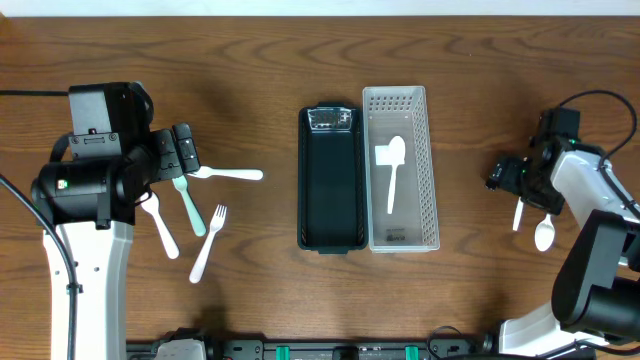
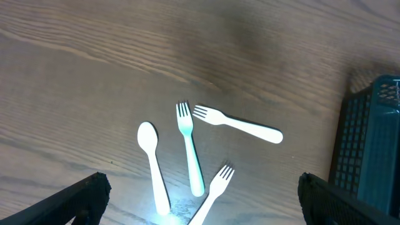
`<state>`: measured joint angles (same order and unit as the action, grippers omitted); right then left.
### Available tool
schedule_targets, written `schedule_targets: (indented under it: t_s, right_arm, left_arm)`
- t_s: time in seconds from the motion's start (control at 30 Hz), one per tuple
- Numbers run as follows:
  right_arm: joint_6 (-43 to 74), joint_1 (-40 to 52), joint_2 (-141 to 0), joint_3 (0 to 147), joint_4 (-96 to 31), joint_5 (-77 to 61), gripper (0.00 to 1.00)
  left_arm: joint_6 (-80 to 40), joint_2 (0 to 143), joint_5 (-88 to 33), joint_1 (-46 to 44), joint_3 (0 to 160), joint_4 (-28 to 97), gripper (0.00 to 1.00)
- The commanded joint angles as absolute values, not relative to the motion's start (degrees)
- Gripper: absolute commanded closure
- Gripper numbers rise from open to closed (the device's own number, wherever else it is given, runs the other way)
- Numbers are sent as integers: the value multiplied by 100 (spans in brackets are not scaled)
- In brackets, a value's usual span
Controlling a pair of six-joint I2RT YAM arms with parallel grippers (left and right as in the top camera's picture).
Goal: Pack container
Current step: 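Grasp a second white spoon with the right gripper, then lower the second spoon into the white basket and release it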
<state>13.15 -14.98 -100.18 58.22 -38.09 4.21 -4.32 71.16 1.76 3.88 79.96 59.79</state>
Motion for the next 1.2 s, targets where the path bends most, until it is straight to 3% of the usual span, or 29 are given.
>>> schedule_targets:
  t_s: [0.0, 0.4, 0.67, 0.8, 0.93, 1.1, 1.17]
  right_arm:
    - [972, -1691, -10042, 5612, -3568, 274, 4]
    - [716, -1848, -10042, 5140, -2698, -156, 10]
    - [718, -1848, -10044, 5046, -2606, -156, 45]
    - [720, -1848, -10044, 5046, -2609, -156, 72]
    - [720, -1848, -10044, 5046, -2611, -156, 87]
    - [722, -1846, -10042, 5046, -2598, -156, 99]
    - [727, -1844, -10040, 5048, -2585, -156, 99]
  left_arm:
    - [-419, 7148, 220, 412, 8075, 5994, 2]
    - [-419, 7148, 220, 412, 8075, 5992, 2]
    - [-416, 7148, 220, 412, 8075, 5992, 2]
    - [-419, 7148, 220, 412, 8075, 5992, 2]
    - [-416, 7148, 220, 412, 8075, 5992, 2]
    - [-416, 7148, 220, 412, 8075, 5992, 2]
    - [-416, 7148, 220, 412, 8075, 5992, 2]
